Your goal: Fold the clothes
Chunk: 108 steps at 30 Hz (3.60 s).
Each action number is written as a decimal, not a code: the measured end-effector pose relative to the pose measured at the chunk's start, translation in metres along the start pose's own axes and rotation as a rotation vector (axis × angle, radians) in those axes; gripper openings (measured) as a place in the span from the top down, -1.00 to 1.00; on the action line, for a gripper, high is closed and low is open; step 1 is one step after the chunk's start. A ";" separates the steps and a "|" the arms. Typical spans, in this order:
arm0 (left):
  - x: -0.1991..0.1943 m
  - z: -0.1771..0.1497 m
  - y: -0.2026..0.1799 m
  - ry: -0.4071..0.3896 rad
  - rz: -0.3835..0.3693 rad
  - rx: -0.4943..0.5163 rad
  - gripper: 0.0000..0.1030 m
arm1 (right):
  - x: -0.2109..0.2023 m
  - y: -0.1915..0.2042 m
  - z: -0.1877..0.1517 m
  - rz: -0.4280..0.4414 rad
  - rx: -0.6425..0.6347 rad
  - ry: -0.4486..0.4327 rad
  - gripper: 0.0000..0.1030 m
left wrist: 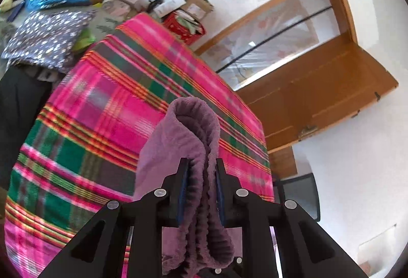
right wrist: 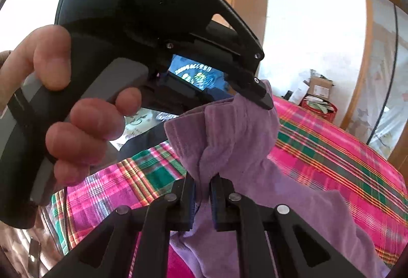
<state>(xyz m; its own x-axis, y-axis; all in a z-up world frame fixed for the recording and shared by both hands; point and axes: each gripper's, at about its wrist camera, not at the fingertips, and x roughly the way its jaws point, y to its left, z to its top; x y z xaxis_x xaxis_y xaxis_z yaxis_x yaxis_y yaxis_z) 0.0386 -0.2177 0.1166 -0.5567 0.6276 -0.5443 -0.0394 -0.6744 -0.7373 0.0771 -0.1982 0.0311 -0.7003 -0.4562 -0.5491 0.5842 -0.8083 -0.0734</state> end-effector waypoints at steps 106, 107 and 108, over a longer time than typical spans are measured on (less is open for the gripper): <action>0.055 -0.156 0.034 0.258 -0.001 -0.123 0.21 | -0.092 -0.229 -0.163 0.171 0.724 0.245 0.57; 0.053 -0.159 0.034 0.257 -0.003 -0.121 0.30 | -0.093 -0.228 -0.163 0.171 0.726 0.244 0.58; 0.052 -0.161 0.034 0.256 0.000 -0.116 0.37 | -0.094 -0.228 -0.164 0.168 0.728 0.245 0.58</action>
<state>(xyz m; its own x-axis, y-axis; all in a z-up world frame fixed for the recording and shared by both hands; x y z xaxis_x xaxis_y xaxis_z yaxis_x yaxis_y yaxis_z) 0.1420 -0.1456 -0.0006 -0.3281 0.7155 -0.6168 0.0638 -0.6347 -0.7701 0.0772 0.0904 -0.0369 -0.4660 -0.5676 -0.6787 0.1991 -0.8147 0.5447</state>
